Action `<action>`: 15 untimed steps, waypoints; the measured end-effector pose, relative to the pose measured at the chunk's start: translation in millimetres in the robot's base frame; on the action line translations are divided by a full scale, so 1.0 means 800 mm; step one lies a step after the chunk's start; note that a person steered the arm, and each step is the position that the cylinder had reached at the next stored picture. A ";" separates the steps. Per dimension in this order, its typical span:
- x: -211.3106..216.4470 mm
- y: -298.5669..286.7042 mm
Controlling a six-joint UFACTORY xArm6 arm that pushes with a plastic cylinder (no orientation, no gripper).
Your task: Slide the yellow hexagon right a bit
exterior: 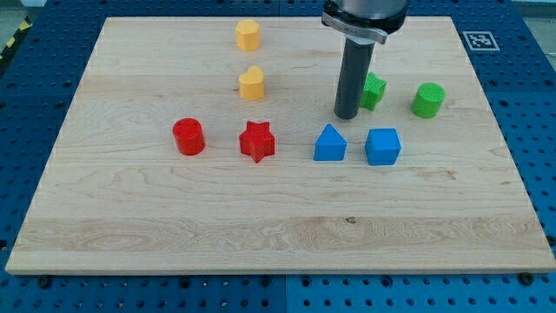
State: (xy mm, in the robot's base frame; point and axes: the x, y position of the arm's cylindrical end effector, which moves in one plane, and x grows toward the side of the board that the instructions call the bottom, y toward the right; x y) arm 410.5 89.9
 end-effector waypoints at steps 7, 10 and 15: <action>-0.054 -0.254; -0.073 -0.240; -0.028 -0.131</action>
State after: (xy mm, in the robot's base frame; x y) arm 388.2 -14.9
